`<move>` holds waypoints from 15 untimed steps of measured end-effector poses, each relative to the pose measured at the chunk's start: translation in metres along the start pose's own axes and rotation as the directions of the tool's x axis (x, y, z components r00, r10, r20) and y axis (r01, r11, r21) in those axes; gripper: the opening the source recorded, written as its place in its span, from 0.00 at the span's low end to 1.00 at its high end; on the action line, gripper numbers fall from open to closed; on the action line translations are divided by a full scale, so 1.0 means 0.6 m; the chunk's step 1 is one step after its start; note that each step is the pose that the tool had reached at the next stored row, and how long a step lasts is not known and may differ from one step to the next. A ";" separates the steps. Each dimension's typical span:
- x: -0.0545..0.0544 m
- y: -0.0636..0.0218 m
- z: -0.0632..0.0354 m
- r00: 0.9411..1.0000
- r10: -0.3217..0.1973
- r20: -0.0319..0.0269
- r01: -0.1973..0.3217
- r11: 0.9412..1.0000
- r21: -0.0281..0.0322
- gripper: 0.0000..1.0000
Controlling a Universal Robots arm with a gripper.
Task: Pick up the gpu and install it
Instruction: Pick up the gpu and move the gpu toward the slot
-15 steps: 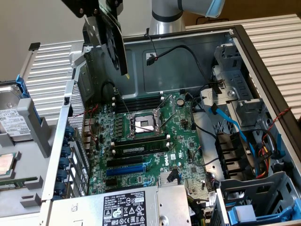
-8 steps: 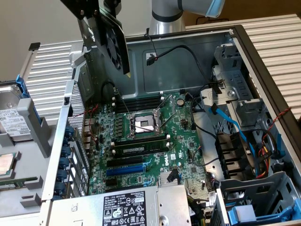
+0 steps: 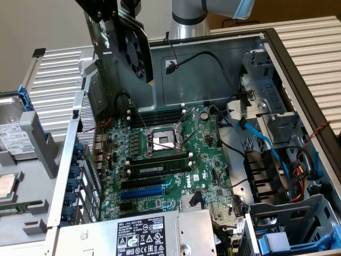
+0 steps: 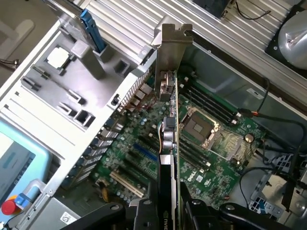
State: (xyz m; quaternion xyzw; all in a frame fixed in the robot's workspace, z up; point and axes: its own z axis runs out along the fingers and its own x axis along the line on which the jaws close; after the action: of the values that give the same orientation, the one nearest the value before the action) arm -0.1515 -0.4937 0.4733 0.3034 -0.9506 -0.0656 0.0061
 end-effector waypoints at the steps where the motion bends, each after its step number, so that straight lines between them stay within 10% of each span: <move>1: -0.001 -0.001 0.000 1.000 -0.011 -0.001 0.011 1.000 0.000 0.27; 8: -0.004 -0.003 0.000 0.992 -0.123 -0.016 0.123 0.992 -0.004 0.27; 15: -0.004 -0.003 0.001 0.969 -0.246 -0.030 0.246 0.969 -0.010 0.27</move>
State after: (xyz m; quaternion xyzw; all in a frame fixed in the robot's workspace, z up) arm -0.1486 -0.4938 0.4728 0.4200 -0.9052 -0.0642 0.0137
